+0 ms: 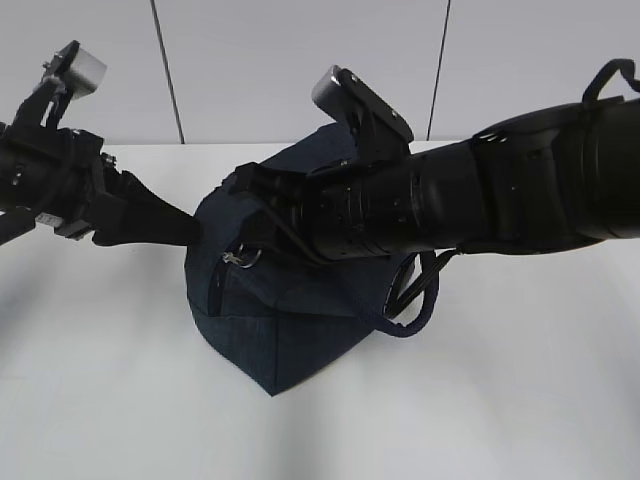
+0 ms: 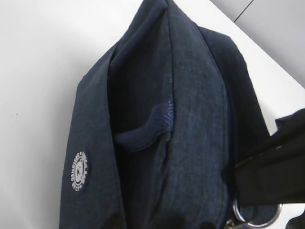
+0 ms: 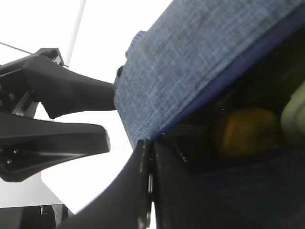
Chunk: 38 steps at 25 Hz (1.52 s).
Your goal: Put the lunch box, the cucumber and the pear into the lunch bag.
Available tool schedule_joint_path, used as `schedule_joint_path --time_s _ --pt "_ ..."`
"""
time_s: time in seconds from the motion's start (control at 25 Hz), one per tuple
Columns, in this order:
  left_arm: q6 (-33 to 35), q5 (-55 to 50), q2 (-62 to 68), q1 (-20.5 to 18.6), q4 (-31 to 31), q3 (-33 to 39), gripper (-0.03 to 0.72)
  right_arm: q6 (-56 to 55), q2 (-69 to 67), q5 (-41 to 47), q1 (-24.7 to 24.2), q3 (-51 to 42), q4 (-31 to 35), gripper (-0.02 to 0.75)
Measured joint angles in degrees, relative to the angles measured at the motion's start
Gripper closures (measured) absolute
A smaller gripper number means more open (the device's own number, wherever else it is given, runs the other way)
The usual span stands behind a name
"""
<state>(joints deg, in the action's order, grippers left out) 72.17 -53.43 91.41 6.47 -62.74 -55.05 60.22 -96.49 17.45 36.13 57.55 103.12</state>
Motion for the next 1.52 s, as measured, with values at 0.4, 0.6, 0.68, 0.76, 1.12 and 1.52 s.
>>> schedule_joint_path --time_s 0.4,0.6,0.68,0.76,1.12,1.52 --pt "0.0 0.1 0.0 0.0 0.1 0.0 0.391 2.9 0.3 1.0 0.0 0.0 0.0 0.738" --pt "0.0 0.2 0.0 0.0 0.8 0.0 0.391 6.3 3.1 1.3 0.0 0.0 -0.3 0.738" --pt "0.0 0.3 0.0 0.0 1.0 0.0 0.391 7.2 4.2 0.8 0.0 0.0 -0.5 0.738" --pt "0.0 0.4 0.0 0.0 1.1 0.0 0.391 8.3 4.4 -0.3 0.0 0.0 -0.5 0.738" --pt "0.3 0.0 0.0 0.0 1.1 0.0 0.391 14.1 4.4 -6.6 0.0 0.6 -0.2 0.738" --pt "3.4 -1.2 0.0 0.0 -2.5 0.0 0.391 14.4 4.5 -6.5 0.0 0.6 -0.2 0.738"
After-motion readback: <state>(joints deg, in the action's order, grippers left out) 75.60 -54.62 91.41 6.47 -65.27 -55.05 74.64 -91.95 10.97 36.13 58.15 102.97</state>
